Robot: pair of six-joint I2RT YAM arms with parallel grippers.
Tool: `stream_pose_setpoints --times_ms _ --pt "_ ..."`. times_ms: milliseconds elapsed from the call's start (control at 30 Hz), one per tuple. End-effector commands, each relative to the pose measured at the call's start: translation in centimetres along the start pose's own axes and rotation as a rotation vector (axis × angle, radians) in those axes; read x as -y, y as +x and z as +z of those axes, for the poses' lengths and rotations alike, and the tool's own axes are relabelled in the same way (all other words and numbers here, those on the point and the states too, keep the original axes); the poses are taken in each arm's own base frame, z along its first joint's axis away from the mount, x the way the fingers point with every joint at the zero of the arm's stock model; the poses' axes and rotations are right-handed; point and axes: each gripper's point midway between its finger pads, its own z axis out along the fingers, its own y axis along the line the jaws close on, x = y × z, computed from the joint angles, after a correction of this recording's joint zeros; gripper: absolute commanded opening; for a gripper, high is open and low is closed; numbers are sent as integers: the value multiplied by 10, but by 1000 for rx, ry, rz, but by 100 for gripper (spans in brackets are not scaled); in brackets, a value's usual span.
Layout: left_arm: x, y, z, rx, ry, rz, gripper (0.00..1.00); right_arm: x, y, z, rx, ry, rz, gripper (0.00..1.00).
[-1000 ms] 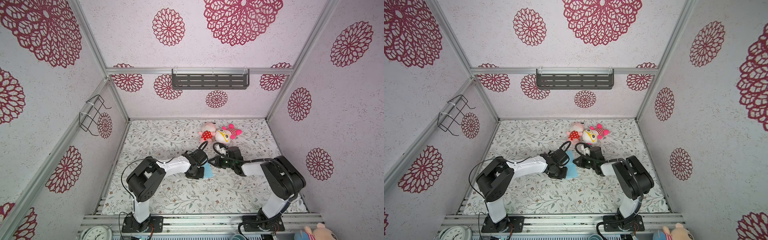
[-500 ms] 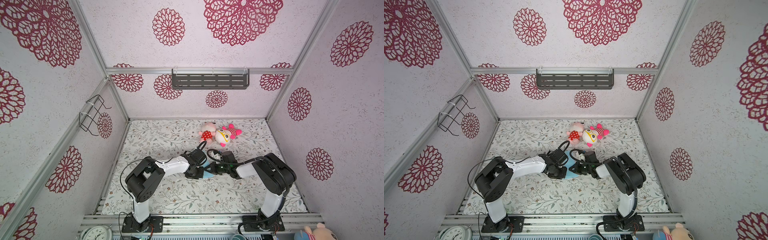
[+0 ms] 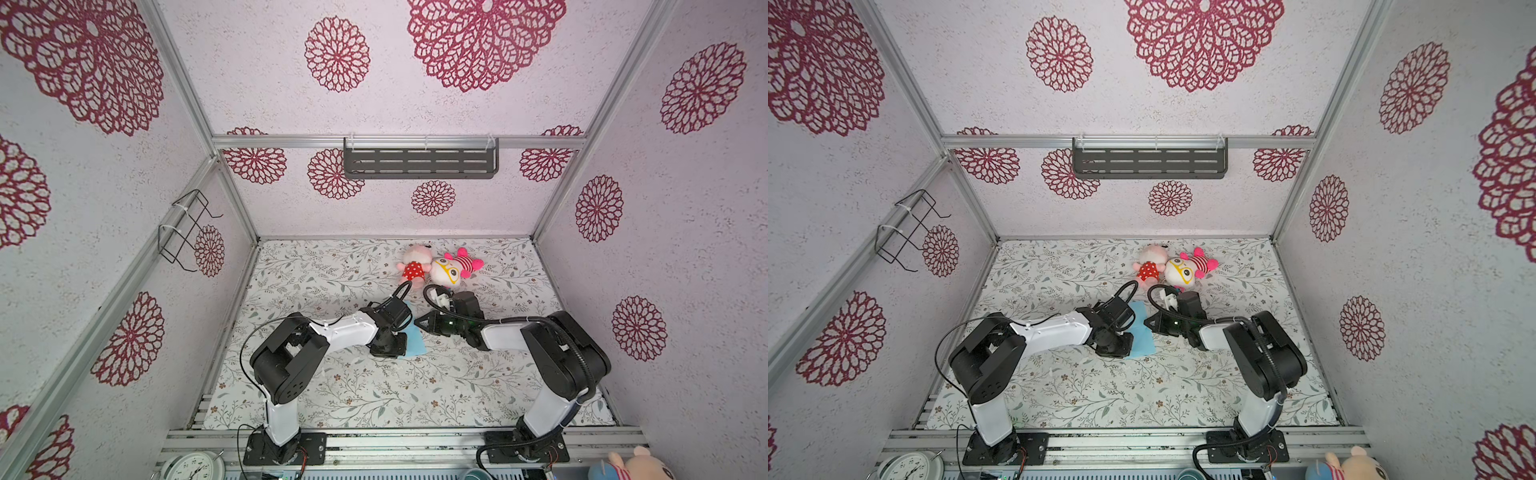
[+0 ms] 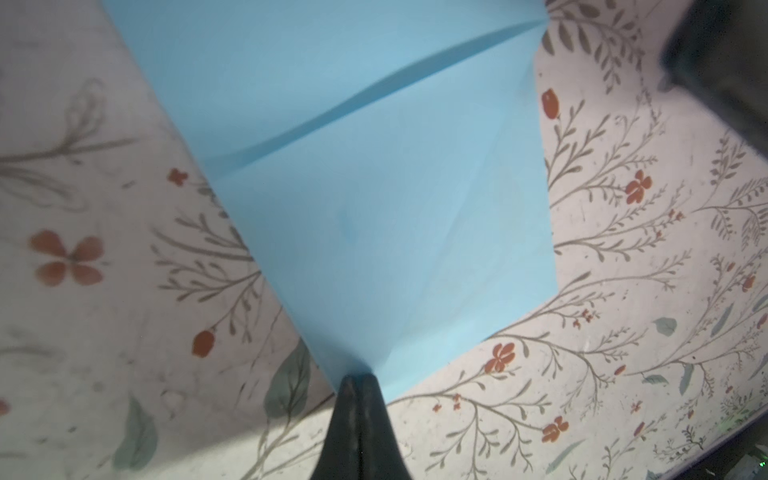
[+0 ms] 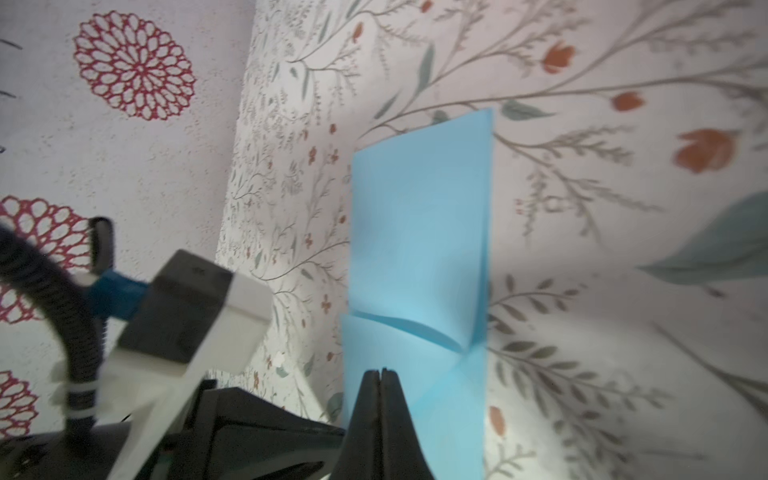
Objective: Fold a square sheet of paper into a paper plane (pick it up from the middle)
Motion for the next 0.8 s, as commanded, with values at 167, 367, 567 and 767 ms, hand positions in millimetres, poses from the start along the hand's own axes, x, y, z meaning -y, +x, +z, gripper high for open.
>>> stream_pose_setpoints --times_ms 167,367,567,767 --pt "-8 18 9 -65 -6 -18 0 8 12 19 -52 7 -5 0" --pt "-9 18 9 -61 -6 -19 0 51 5 18 -35 136 52 0" --pt "-7 18 9 -61 3 -16 0 30 -11 6 14 115 -17 0" --pt "-5 15 8 -57 10 -16 0 0 8 12 -40 22 -50 0"
